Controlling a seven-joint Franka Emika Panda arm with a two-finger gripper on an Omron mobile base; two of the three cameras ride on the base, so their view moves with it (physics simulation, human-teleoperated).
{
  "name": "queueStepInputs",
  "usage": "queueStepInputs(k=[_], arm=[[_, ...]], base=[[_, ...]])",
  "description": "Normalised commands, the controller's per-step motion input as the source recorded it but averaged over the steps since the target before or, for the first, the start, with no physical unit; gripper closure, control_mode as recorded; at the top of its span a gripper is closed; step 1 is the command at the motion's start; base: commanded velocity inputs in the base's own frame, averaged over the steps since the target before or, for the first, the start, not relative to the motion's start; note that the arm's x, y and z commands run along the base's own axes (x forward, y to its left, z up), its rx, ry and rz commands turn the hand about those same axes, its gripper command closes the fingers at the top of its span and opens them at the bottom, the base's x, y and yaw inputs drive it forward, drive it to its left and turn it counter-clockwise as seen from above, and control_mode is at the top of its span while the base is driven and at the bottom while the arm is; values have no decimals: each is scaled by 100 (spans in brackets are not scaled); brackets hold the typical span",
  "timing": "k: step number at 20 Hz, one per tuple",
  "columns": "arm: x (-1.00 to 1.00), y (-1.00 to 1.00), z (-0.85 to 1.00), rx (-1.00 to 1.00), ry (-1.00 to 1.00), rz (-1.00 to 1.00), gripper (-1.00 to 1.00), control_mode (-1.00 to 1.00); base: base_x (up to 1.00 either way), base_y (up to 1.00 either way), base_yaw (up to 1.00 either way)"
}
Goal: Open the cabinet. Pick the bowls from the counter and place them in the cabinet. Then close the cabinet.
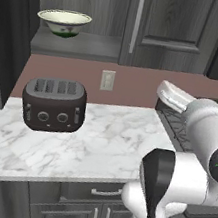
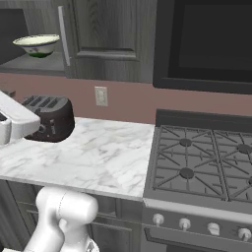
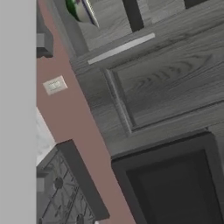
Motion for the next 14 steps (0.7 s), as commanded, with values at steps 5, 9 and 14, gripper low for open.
queueStepInputs(k=[5, 9, 14], arm=[[-11, 70, 0, -22, 0, 0, -100, -100], [-19, 73, 0, -22, -4, 0, -100, -100], [-44, 50, 0, -18, -9, 0, -100, -100]], base=[[0, 0, 0], [0, 0, 0], [0, 0, 0]])
